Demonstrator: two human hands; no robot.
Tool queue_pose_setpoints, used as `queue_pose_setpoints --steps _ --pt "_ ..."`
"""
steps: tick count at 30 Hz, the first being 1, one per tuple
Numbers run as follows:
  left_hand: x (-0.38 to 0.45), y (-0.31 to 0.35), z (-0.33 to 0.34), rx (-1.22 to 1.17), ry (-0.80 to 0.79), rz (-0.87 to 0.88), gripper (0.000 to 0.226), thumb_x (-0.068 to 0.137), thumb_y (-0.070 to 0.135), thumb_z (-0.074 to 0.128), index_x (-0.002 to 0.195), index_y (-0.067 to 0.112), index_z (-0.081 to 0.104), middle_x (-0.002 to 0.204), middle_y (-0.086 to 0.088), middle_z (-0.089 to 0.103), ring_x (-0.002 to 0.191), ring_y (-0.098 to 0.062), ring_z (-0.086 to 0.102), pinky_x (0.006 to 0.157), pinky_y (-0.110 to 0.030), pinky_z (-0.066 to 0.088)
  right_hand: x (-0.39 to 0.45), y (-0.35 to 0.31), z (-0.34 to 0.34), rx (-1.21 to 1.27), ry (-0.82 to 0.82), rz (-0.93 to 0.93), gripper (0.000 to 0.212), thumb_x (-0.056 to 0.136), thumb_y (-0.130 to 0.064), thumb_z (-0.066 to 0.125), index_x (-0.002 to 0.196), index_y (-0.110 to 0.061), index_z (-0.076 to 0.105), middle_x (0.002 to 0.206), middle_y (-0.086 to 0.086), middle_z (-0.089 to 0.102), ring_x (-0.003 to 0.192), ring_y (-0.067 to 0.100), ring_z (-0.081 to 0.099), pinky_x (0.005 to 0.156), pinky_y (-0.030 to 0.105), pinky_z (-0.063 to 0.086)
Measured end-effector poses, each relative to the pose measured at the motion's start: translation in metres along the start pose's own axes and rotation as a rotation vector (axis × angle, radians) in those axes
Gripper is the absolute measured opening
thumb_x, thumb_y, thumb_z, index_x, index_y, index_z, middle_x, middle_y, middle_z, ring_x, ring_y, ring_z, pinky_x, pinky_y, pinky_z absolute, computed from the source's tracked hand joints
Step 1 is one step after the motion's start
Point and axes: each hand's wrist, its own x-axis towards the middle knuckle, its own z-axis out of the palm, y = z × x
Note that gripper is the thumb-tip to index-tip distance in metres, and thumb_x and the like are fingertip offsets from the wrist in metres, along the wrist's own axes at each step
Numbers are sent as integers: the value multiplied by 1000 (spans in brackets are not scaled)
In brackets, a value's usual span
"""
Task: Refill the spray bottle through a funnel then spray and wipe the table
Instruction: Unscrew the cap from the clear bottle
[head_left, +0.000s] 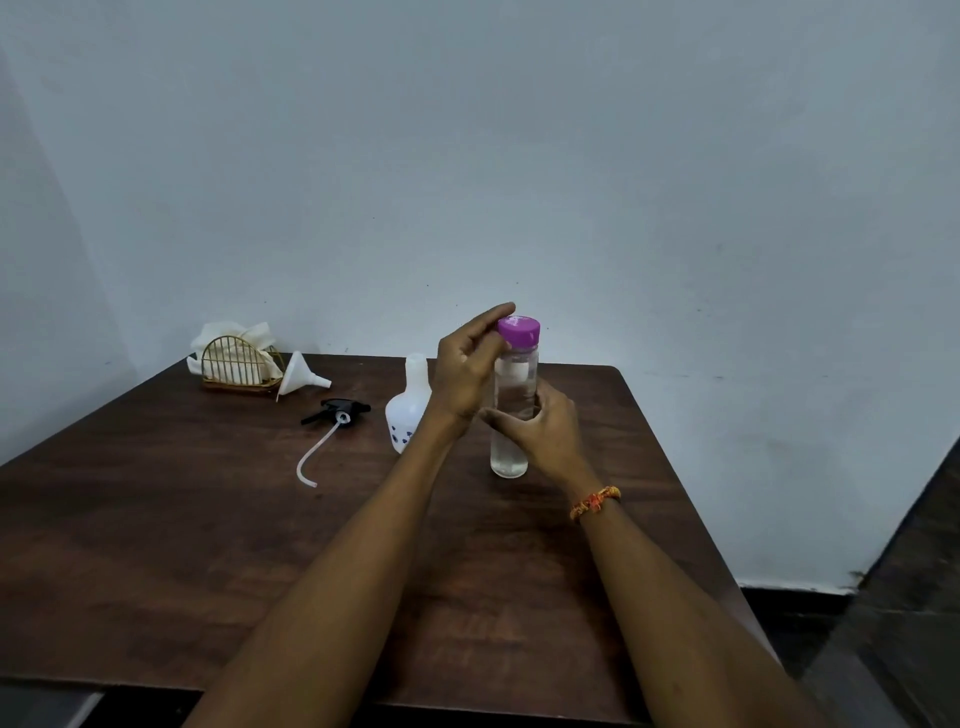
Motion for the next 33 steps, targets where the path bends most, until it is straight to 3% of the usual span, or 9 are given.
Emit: queue_pose_setpoints --steps 3,8,12,15,19,23,27,30,33 --pt "-2 0 2 84 91 75 45 87 13 82 131 10 72 126 -4 75 114 -18 74 103 -47 58 0 1 1 -2 3 6 56 74 -64 88 114 -28 72 101 -11 81 93 6 77 84 48 65" --pt "-6 2 13 149 212 169 54 75 32 96 122 16 75 117 4 75 106 -11 75 95 -39 63 1 2 0 -51 4 21 66 70 -74 83 117 -29 70 104 -11 80 97 7 77 84 47 66" --pt "-4 7 19 121 300 148 57 67 45 98 114 22 76 110 7 77 98 -11 76 89 -39 64 2 3 0 -79 10 22 65 68 -78 82 111 -31 70 101 -11 80 95 9 77 83 48 66" --pt "1 17 19 14 339 163 50 74 37 96 115 17 77 109 2 79 99 -14 77 90 -37 64 2 3 -1 -82 18 27 68 67 -80 82 112 -31 71 99 -13 80 94 7 77 83 48 65" --pt "12 18 5 10 433 155 37 78 30 93 108 17 77 102 4 79 95 -12 77 88 -35 64 3 7 -8 -120 73 55 54 69 -69 87 103 -30 71 91 -12 79 87 7 76 80 47 65" --pt "-9 -24 -7 346 349 -5 34 77 35 91 103 20 77 94 8 77 88 -7 73 88 -38 62 3 7 -23 -197 166 79 43 71 -60 87 96 -29 71 83 -13 77 79 7 75 77 45 64" --pt "-29 -51 -7 713 145 -145 28 78 33 89 98 18 75 93 2 75 91 -17 70 85 -38 60 5 8 -33 -222 220 108 39 73 -54 89 95 -27 71 83 -11 77 80 9 75 78 45 64" --pt "-38 -55 -3 932 3 -161 19 83 29 80 90 16 68 94 -2 71 92 -25 68 80 -38 58 2 8 -36 -220 244 133 36 75 -49 90 94 -25 72 81 -11 77 79 11 74 79 44 63" --pt "-46 -57 4 1051 -143 -185 25 84 33 79 90 16 63 98 -6 68 92 -26 66 79 -40 58 0 6 -36 -191 243 144 36 74 -49 90 92 -25 71 80 -11 76 79 11 74 79 46 63"
